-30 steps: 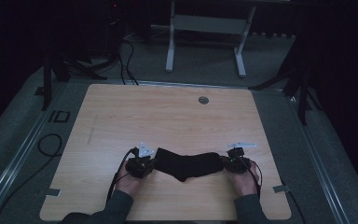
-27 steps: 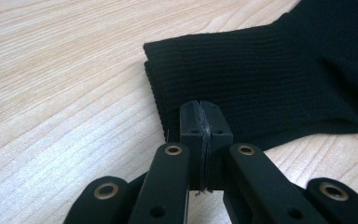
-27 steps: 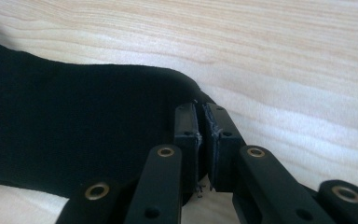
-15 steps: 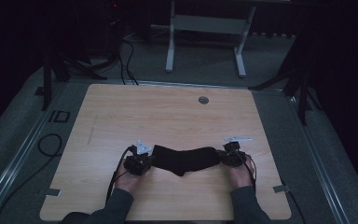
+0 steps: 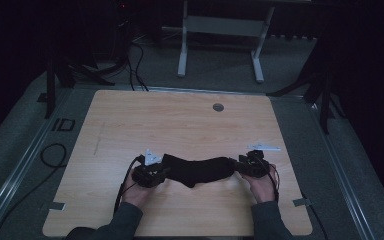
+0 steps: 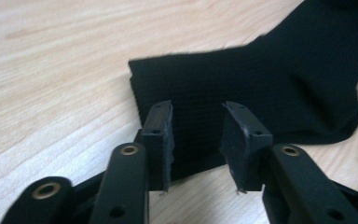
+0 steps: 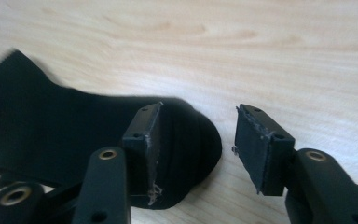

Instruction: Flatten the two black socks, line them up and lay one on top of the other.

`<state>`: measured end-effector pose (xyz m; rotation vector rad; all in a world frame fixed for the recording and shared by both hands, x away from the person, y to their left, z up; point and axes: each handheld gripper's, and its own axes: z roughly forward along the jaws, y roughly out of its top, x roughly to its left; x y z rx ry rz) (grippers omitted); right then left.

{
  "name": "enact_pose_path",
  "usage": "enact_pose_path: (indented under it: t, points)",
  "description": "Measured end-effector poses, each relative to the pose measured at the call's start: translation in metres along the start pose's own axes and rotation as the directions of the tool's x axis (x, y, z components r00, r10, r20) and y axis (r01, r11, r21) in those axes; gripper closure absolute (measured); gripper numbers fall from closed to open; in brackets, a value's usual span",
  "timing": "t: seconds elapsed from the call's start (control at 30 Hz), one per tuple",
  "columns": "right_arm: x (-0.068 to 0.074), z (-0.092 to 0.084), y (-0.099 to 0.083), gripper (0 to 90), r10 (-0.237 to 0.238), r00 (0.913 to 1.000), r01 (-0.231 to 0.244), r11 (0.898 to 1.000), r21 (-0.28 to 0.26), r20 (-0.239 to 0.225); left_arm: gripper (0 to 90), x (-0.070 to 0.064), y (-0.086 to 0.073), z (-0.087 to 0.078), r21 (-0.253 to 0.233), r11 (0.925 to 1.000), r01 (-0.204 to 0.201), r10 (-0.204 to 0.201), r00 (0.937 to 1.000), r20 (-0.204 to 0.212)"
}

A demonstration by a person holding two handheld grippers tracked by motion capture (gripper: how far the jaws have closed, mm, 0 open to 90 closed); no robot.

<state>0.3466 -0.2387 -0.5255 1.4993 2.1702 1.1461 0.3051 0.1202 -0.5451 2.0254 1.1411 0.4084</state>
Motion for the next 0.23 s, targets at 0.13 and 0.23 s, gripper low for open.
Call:
enact_pose_path:
  t: [0.13,0.23]
  points:
    - [-0.003,-0.013,0.003,46.6,-0.004,1.0000,0.004,0.999,-0.044,0.001,59.2,0.003,0.002,-0.008,-0.048,0.9987,0.015,-0.014,0.9996,0.025]
    - [-0.011,-0.016,0.001,46.1,0.003,0.9989,-0.001,0.999,-0.045,0.047,59.0,0.008,0.004,-0.013,-0.066,0.9977,0.017,-0.017,0.9998,0.006]
